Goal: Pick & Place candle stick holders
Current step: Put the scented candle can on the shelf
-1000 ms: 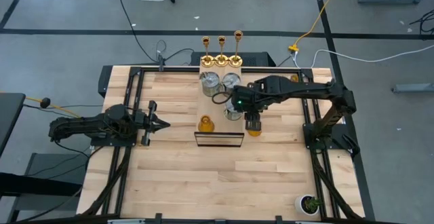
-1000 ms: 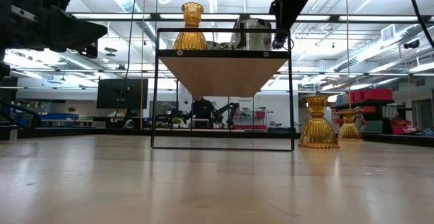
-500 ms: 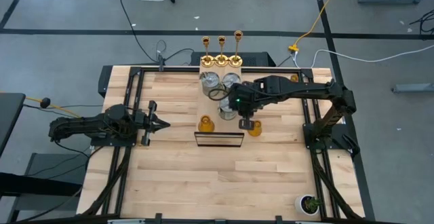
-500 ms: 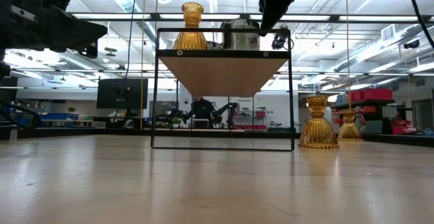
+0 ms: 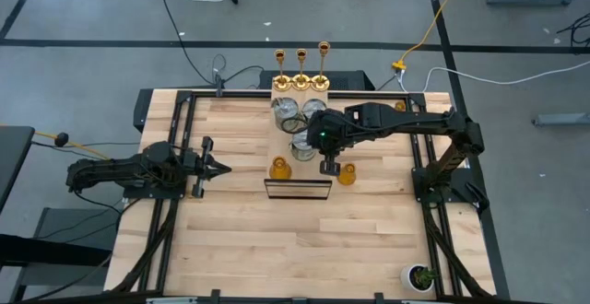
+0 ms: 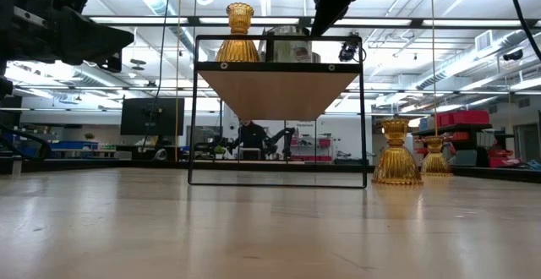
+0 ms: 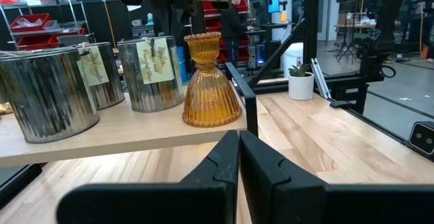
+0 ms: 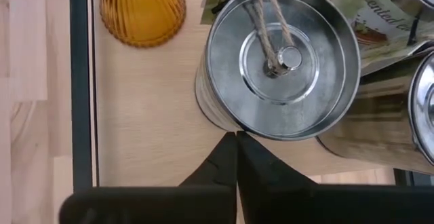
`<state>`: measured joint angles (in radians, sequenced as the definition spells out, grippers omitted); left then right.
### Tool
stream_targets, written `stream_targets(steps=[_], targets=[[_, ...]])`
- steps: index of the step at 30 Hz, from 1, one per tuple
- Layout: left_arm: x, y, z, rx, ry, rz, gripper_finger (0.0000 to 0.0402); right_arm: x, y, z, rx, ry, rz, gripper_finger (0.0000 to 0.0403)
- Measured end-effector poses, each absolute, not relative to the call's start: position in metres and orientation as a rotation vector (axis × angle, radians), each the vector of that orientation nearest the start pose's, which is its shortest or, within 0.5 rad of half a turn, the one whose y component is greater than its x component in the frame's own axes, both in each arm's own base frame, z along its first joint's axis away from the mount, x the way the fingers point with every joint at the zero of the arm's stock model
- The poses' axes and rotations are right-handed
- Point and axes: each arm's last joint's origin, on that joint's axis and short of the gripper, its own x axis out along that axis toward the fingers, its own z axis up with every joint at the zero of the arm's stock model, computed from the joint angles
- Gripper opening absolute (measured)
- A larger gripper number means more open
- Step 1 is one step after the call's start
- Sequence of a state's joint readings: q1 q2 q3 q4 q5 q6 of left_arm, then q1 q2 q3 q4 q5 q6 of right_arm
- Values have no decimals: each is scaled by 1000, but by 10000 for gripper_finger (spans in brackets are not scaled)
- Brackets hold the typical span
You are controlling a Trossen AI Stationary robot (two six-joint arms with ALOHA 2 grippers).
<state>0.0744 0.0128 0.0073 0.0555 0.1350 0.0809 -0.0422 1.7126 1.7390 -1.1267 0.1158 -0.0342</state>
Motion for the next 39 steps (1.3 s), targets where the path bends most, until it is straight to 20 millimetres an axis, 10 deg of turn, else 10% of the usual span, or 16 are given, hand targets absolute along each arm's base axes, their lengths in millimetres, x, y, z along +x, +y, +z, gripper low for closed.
stream_targets(steps=[39], targets=[[98,3,170,86,-52,-59,18,343,-9,345,81,1107,80,2]])
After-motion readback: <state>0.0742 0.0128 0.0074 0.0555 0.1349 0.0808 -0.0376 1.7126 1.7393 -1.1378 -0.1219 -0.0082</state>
